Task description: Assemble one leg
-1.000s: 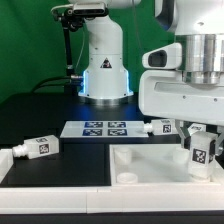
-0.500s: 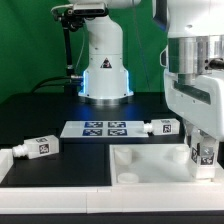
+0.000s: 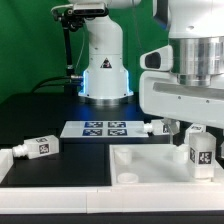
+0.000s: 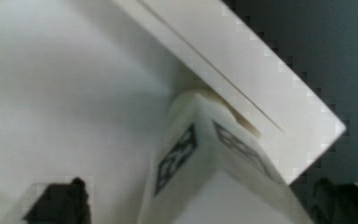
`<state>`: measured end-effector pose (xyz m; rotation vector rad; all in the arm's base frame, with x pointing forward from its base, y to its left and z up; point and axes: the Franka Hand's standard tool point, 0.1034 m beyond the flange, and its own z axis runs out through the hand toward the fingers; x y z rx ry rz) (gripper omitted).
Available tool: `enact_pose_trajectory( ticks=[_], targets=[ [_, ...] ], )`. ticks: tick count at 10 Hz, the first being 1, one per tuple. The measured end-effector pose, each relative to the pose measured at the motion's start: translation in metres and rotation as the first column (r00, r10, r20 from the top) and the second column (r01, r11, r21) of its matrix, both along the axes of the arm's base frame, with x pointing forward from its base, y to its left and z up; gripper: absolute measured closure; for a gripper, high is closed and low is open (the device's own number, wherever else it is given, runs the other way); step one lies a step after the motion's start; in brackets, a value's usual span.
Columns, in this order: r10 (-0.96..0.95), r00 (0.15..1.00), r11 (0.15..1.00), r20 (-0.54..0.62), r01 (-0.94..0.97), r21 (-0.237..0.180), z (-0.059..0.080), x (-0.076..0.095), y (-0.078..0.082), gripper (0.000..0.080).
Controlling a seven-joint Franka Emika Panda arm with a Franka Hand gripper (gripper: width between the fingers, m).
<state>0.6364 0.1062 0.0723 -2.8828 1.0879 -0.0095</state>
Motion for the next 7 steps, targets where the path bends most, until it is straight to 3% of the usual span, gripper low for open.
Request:
enact_pose_trajectory(
  ticks=[4,6,7],
  targets=[
    [0.252,0.968,0.968,0.012,-0.252,-0.020,0.0001,0.0007,-0.0029,0.0151],
    [0.573,0.819,0.818,0.018,-0.572,-0.054,-0.0019,0.0026,-0.0091,0.0151],
    [0.505,0.863,0.862,0.016,-0.503,-0.052,-0.0019,0.0025,-0.0091,0.0243]
  ],
)
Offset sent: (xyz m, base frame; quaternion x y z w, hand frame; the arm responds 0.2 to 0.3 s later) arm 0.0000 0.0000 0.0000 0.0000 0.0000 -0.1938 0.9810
